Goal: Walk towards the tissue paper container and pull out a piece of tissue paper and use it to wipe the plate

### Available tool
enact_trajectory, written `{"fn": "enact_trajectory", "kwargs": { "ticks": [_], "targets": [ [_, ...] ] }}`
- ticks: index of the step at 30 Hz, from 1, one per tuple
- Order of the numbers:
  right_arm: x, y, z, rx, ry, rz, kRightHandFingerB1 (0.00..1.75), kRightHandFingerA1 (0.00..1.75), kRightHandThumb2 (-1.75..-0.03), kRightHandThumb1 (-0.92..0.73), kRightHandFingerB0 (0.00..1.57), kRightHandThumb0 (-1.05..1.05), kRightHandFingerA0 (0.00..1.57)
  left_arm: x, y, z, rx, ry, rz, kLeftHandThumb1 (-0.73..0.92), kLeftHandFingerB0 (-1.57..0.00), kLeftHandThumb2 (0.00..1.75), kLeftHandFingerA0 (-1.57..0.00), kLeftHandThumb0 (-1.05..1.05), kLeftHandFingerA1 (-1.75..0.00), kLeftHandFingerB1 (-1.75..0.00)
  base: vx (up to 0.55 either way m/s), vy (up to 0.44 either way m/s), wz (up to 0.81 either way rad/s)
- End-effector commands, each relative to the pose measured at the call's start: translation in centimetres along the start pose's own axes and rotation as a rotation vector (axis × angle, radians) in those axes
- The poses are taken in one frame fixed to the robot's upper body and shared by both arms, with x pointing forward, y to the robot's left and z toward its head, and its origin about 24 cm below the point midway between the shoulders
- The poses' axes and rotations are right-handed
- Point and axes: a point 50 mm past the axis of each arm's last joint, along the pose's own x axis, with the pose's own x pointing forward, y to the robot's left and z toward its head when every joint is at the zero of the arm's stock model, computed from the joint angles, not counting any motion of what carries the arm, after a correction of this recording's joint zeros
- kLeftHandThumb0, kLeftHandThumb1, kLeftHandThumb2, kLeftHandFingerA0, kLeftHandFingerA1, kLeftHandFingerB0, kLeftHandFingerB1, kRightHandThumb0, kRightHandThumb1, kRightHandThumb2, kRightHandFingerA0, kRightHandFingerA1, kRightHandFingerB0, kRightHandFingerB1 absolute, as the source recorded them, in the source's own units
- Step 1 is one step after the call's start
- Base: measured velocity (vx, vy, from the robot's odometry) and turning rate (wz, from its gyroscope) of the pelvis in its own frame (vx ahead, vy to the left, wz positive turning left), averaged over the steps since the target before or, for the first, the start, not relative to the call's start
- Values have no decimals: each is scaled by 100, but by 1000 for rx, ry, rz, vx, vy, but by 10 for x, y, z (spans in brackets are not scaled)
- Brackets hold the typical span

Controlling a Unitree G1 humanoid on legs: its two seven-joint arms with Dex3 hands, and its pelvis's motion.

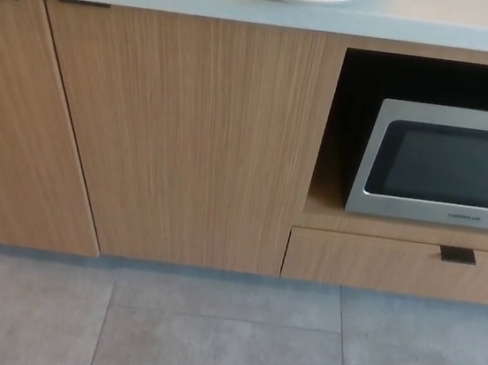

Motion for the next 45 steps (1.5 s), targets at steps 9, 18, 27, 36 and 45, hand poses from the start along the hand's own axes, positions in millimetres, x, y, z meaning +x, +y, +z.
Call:
{"fn": "enact_trajectory", "kwargs": {
  "ticks": [9, 18, 27, 36, 45],
  "targets": [
    [3, -8, 4, -2, -33, -45, 44, 53, -72, -64, 52, -8, 84, 1, 3, 11, 8, -95, 25, 60, -83, 76, -93, -8, -105, -71, -29, 5, -1],
    [7, -9, 11, 6, -56, -76, 43, 52, -71, -65, 51, -1, 83, 1, 0, 13, -4, -112, -16, 57, -82, 78, -90, -6, -103, -73, 150, 307, -9],
    [4, -9, 12, -19, -94, -67, 43, 52, -72, -67, 53, -1, 83, -1, 0, 13, 19, -135, -6, 56, -85, 79, -91, -6, -99, -70, 146, 102, 6],
    [6, -9, 16, -2, -109, -46, 40, 49, -78, -62, 50, 0, 83, -1, -2, 13, 7, -137, -36, 53, -83, 81, -90, -7, -100, -75, 152, -149, 11],
    [3, -10, 10, -4, -74, -28, 44, 52, -69, -67, 56, -5, 88, -5, 0, 7, 19, -96, 4, 56, -87, 80, -92, -7, -103, -74, 110, -9, -4]
  ]
}}
